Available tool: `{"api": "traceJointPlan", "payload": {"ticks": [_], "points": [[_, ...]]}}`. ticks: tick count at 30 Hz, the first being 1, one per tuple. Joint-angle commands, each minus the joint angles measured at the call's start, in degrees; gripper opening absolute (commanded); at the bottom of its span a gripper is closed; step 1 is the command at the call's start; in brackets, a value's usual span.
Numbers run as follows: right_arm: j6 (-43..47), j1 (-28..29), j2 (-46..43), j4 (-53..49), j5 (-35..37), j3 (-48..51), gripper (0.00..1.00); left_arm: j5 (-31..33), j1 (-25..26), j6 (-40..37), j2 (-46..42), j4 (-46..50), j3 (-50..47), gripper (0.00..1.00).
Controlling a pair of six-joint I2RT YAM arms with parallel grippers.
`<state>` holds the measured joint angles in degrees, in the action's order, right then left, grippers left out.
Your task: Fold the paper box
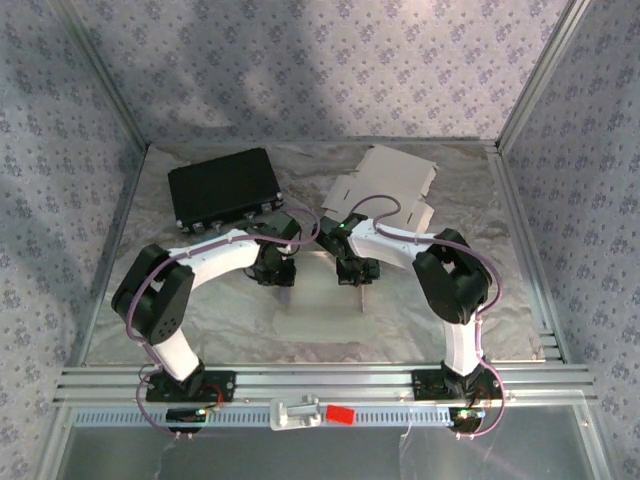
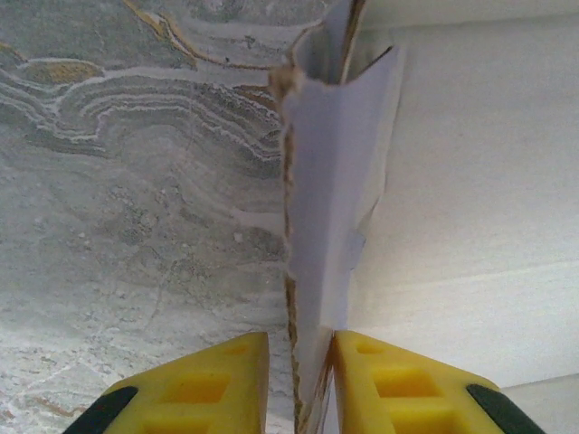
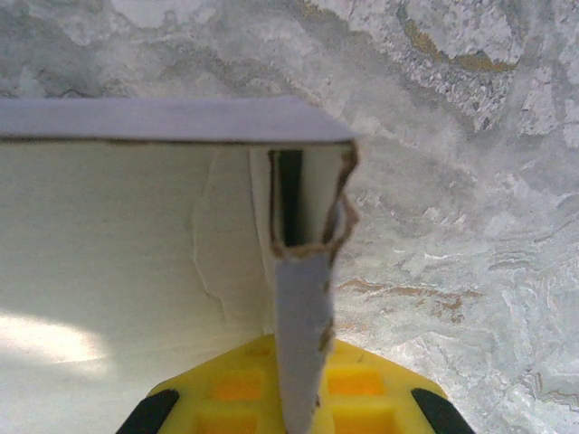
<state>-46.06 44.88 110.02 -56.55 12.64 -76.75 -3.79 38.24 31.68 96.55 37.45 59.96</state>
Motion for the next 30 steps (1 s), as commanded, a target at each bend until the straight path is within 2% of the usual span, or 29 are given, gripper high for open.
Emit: {"api": "traceJointPlan", "payload": {"ticks": [1,12,14,16,18,21,24,27,30], "points": [[0.37,-0.41,0.29,-2.14,1.16,0.79,0.0,-0.08,-0.72,1.1,0.91,2.19,1.04,0.24],[0.44,-0.5,0.54,-1.89,0.8,0.83,0.0,-2.94,-1.33,2.96,1.48,-0.74,1.23,0.23],[0.45,-0.5,0.64,-1.91,0.75,0.8,0.0,-3.09,-1.5,3.17,1.93,-0.68,1.44,0.18],[0.35,-0.5,0.64,-2.03,0.8,0.6,0.0,-2.3,-1.57,3.31,2.06,-0.01,1.71,0.08],[0.19,-0.56,0.8,-2.26,0.89,0.33,0.0,-0.84,-1.42,3.31,2.3,1.03,2.3,0.0],[-0.1,-0.5,0.99,-2.33,0.85,0.13,0.0,2.5,-0.91,4.02,4.23,7.81,5.49,0.0],[-0.75,-0.45,1.38,-2.73,0.63,0.0,0.0,9.05,1.33,4.86,7.57,16.05,11.01,0.0],[-1.24,-0.5,1.65,-3.0,0.5,-0.24,0.0,14.89,3.24,9.04,9.38,21.67,14.21,0.0],[-1.55,-0.48,1.96,-2.73,-0.02,-0.19,0.0,17.83,3.86,13.34,9.79,23.15,14.19,0.0]]}}
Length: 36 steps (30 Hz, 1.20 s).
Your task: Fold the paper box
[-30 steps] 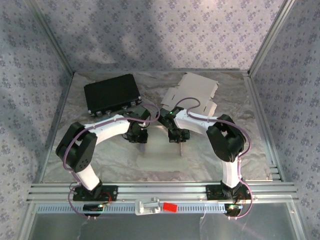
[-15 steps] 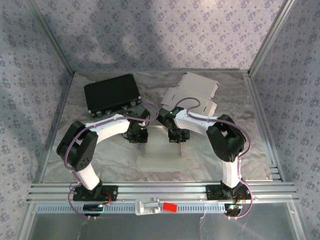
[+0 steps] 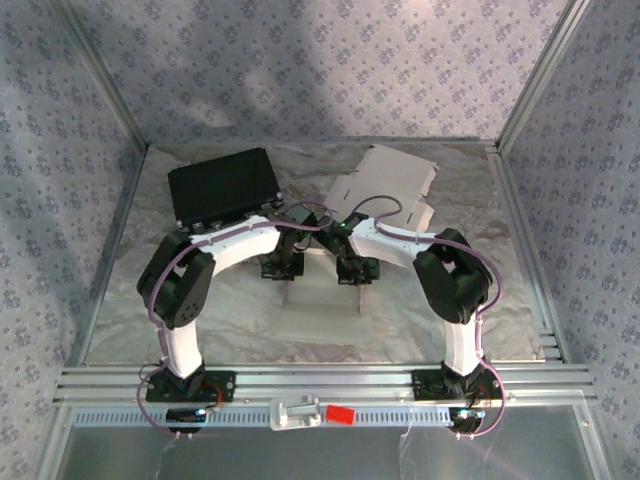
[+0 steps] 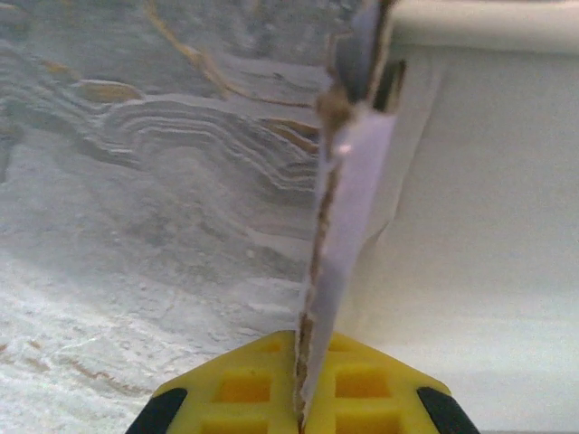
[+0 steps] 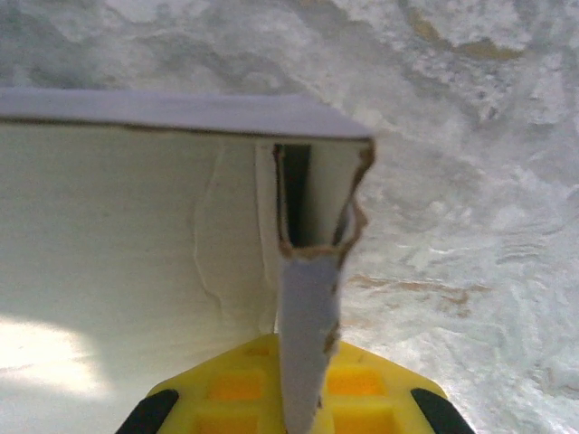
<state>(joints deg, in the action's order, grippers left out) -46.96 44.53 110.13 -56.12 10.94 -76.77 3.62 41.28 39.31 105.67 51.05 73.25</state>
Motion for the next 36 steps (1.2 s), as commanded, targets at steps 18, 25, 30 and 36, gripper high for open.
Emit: {"api": "traceJointPlan", "payload": {"ticks": [18,25,30,36], "points": [[0.12,-0.76,3.47,-0.83,-1.4,0.04,0.0,10.29,0.03,3.06,3.4,7.11,1.75,0.2],[-0.17,-0.76,4.53,-1.27,-1.47,-0.53,0.0,14.15,0.12,2.71,2.22,8.44,2.06,0.13],[-0.38,-0.76,4.92,-1.38,-1.62,-0.82,0.0,15.12,0.18,3.3,2.12,8.66,1.35,0.0],[-0.43,-0.67,5.27,-1.15,-1.71,-0.92,0.0,17.08,0.81,5.07,2.18,8.28,0.49,0.0]]}}
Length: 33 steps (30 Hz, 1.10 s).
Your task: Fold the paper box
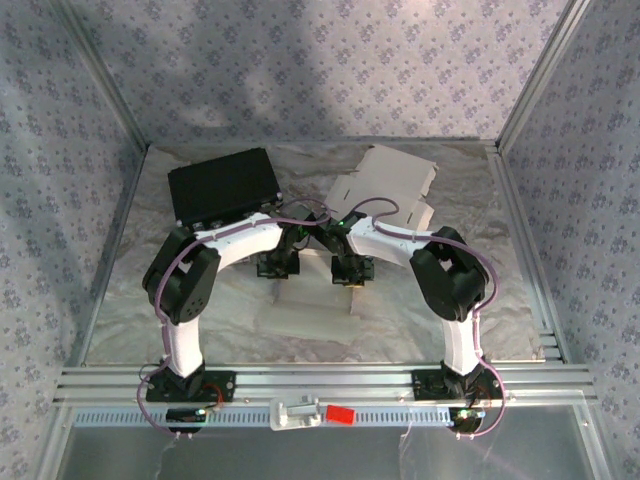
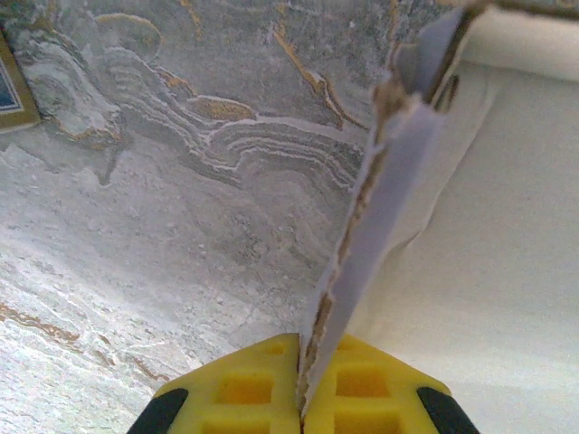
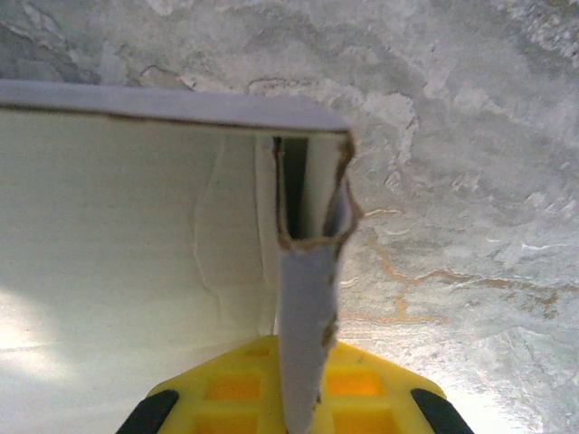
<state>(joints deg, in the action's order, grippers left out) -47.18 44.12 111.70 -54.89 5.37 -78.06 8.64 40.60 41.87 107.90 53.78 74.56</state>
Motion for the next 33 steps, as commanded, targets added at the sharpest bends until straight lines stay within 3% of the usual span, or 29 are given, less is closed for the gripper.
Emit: {"api": "traceJointPlan", "payload": {"ticks": [1,7,9,11,15,24,30,33], "points": [[-0.23,-0.22,3.7,-2.24,3.71,0.37,0.0,12.29,1.59,2.96,0.29,5.63,-0.87,0.0],[-0.33,-0.04,3.7,-1.84,3.63,0.28,0.0,14.87,2.73,5.68,1.33,6.2,-1.05,0.0],[-0.22,-0.16,3.7,-2.01,3.6,0.34,0.0,13.0,2.23,4.81,-0.33,3.97,-2.15,0.18],[-0.26,-0.15,3.49,-1.87,3.64,0.71,0.0,11.9,1.65,3.89,-2.4,2.4,-2.84,0.29],[-0.14,-0.17,3.35,-1.44,3.37,1.15,0.0,8.85,-0.71,2.57,-4.95,1.22,-2.41,0.32],[-0.4,-0.16,3.41,-1.48,3.35,1.12,0.0,4.26,-2.06,-0.04,-8.88,-4.38,-4.14,0.3],[-0.54,-0.09,3.35,-1.43,3.24,1.12,0.0,1.84,-4.04,-1.0,-7.5,-4.43,-5.12,0.14],[-0.38,-0.02,3.52,-1.48,3.34,0.82,0.0,2.53,-3.97,-1.07,-6.41,-3.51,-4.94,0.0]]}}
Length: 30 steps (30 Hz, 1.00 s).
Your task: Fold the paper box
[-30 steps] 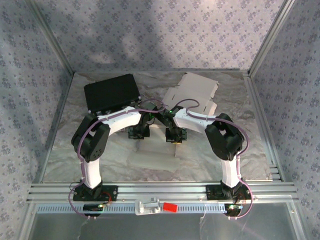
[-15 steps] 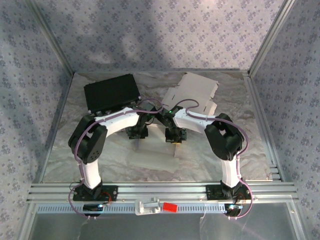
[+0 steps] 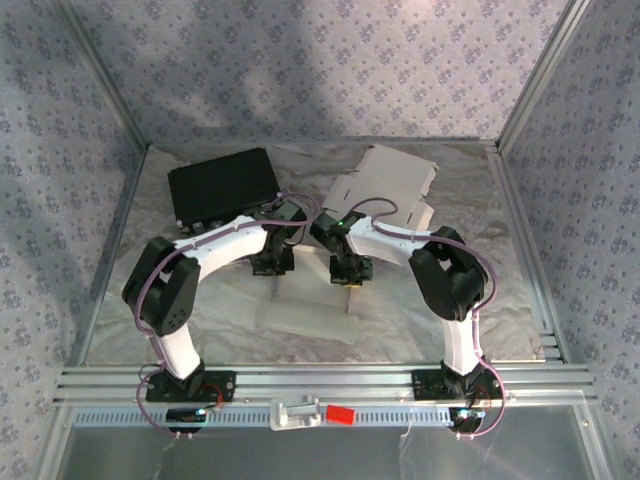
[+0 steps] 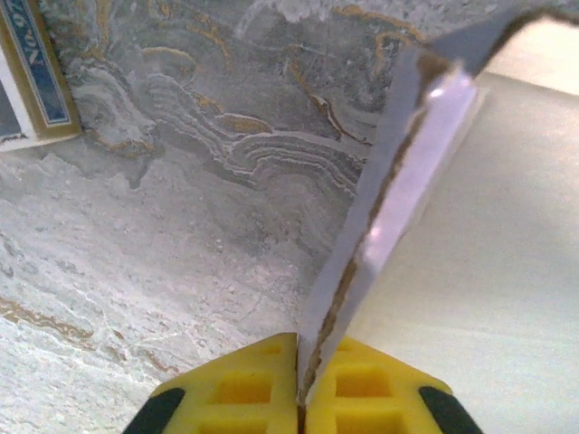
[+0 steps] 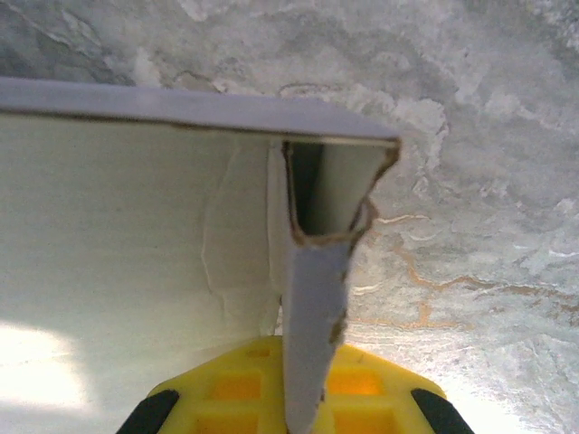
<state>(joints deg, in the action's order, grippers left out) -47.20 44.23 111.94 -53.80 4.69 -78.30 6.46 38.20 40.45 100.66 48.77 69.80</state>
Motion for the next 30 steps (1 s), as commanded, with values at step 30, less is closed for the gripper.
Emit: {"api": "traceJointPlan", "payload": {"ticks": [30], "points": [[-0.12,0.33,5.13,-2.45,3.21,-0.28,0.0,-5.1,-1.38,-6.77,-4.42,-8.13,-2.39,0.38]]}}
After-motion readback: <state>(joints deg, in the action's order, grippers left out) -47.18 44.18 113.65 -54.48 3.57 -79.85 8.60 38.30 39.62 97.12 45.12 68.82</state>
